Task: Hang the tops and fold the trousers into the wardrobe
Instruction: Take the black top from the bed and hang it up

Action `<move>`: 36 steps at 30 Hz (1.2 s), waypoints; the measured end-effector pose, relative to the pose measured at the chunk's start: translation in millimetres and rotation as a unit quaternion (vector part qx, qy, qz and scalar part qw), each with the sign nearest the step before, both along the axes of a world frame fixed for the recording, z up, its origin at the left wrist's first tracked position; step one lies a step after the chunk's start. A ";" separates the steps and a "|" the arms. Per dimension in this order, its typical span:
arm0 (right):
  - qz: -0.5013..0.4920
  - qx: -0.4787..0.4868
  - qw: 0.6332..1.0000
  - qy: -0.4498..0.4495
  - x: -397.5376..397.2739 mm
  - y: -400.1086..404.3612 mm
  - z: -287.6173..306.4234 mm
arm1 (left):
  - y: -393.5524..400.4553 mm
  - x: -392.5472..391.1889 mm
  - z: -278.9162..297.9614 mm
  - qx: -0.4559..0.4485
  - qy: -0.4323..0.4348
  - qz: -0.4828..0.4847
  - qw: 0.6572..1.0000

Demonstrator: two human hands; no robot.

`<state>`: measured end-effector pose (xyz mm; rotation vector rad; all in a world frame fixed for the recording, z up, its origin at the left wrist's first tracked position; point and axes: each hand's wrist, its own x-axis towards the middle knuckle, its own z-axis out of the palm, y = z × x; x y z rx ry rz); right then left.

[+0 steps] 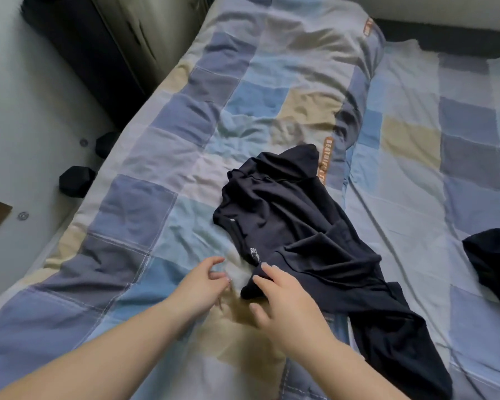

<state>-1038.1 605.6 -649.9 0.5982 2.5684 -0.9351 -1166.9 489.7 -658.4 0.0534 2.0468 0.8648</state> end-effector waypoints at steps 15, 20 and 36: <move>-0.234 -0.006 0.968 -0.093 -78.3 5.4 -90.5 | 47.6 -47.1 -80.5 0.116 0.076 0.019 0.990; -0.254 0.015 0.967 0.001 -59.5 1.6 -59.2 | 34.2 -25.7 -46.4 0.135 0.179 -0.049 0.973; -0.231 -0.087 0.925 0.289 90.2 28.3 220.0 | 30.5 96.0 218.9 0.275 0.302 -0.120 0.905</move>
